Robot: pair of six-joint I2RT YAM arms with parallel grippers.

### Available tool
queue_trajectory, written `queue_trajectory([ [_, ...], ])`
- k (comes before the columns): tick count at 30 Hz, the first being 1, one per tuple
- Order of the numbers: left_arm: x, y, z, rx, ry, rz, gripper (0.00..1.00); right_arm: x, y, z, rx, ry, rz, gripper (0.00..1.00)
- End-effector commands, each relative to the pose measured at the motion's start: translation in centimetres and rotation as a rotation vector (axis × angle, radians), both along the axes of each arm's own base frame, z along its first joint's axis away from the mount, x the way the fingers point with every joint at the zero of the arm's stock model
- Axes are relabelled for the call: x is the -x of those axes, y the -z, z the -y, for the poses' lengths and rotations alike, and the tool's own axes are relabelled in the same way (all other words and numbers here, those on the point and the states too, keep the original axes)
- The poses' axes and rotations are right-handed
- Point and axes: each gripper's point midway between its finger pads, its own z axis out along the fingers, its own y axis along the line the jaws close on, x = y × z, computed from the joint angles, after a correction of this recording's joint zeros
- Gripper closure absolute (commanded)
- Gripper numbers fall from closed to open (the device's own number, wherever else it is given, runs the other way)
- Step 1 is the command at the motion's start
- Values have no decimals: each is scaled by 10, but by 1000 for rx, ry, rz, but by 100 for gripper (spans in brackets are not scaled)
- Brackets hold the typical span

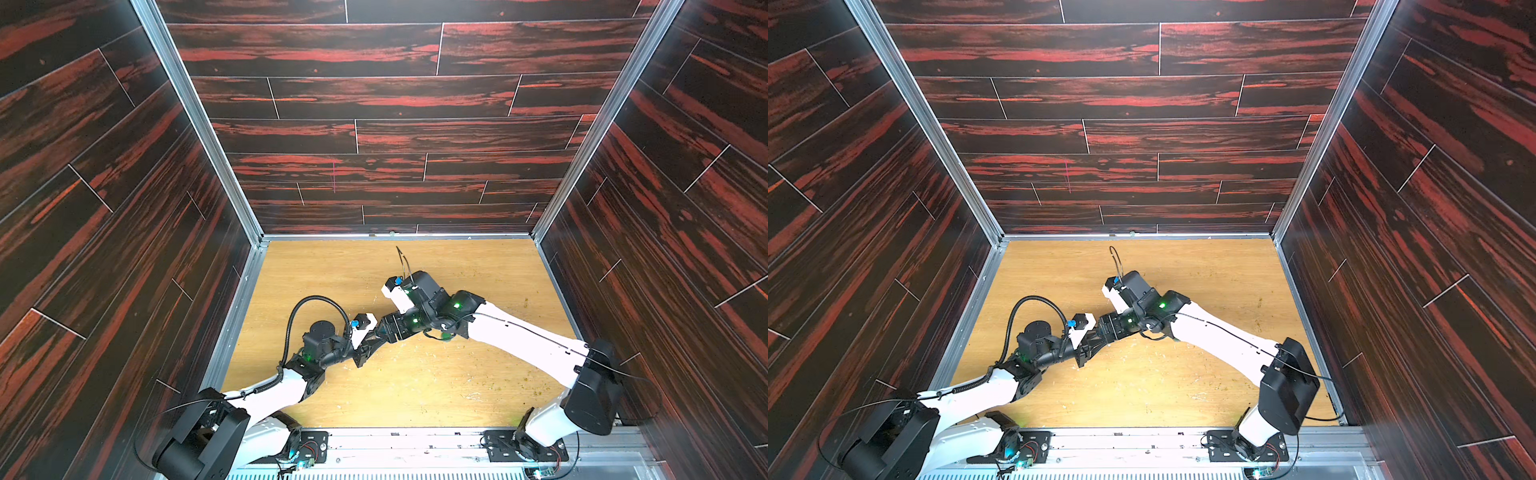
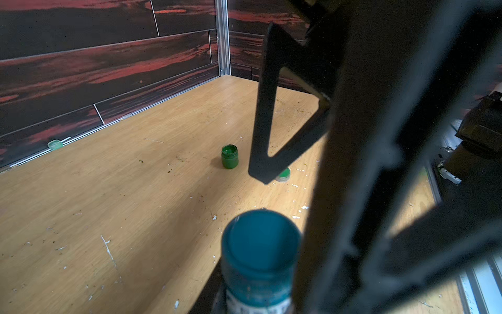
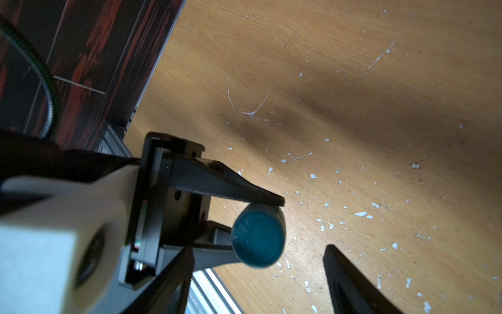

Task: Close the paint jar lid
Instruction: Place the paint jar at the center of the board.

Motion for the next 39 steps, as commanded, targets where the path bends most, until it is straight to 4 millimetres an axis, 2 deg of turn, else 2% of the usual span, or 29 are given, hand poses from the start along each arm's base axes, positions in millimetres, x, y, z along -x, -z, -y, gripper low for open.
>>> queue_trajectory([
  [1, -2, -12, 1, 11, 0, 41, 100, 1, 11, -1, 43, 38, -43, 28],
  [6, -2, -12, 0, 10, -2, 43, 100, 3, 17, -7, 56, 43, -65, 34],
  [13, -2, -11, 0, 8, -3, 42, 100, 0, 19, -11, 58, 72, -75, 47],
  [25, -2, -11, 1, 10, -2, 43, 100, 1, 27, -18, 96, 81, -100, 60],
  [31, -3, -10, 0, 9, -6, 42, 100, 1, 30, -19, 104, 88, -106, 72],
  [35, -4, -10, 0, 7, -11, 40, 89, -1, 30, -19, 103, 99, -101, 78],
  [39, -6, -8, -2, 2, -30, 34, 60, -7, 26, -17, 103, 125, -68, 81],
])
